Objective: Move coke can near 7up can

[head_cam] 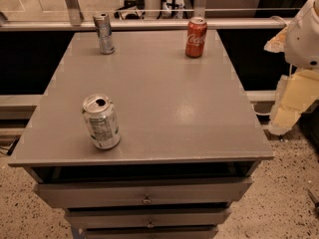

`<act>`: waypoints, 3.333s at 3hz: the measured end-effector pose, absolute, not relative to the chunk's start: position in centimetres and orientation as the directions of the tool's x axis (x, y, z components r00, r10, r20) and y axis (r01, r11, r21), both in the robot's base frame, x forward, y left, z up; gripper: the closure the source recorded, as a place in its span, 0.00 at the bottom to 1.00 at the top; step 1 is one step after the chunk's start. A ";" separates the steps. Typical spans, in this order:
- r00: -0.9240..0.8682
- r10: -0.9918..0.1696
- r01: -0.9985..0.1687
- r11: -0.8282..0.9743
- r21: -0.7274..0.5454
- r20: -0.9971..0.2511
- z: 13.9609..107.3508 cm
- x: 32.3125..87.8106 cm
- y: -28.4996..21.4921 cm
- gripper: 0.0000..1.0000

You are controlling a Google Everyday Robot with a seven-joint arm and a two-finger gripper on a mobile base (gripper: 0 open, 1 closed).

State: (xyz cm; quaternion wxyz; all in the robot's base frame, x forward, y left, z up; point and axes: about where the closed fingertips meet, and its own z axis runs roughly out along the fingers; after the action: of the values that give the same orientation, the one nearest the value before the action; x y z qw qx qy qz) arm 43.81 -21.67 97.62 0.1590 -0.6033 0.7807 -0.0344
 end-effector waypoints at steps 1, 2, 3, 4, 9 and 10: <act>-0.221 -0.953 -0.931 0.270 -0.246 -0.207 97.6 43.8 -21.7 0.00; -0.221 -0.943 -0.920 0.286 -0.268 -0.247 97.4 45.2 -22.4 0.00; -0.199 -0.922 -0.900 0.306 -0.311 -0.331 97.2 49.3 -23.3 0.00; -0.170 -0.881 -0.878 0.339 -0.338 -0.442 96.8 55.4 -23.4 0.00; -0.336 -0.440 -0.726 0.684 -0.069 -0.833 88.7 80.7 -17.7 0.00; -0.319 -0.338 -0.707 0.707 -0.016 -0.885 88.9 82.6 -16.2 0.02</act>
Offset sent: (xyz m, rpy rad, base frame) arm 0.0484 -0.0256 -0.0109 0.1193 -0.0977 -0.0264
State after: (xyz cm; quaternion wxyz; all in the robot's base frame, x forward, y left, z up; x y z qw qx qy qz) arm 82.60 -16.22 88.95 0.4806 -0.3311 0.7891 0.1916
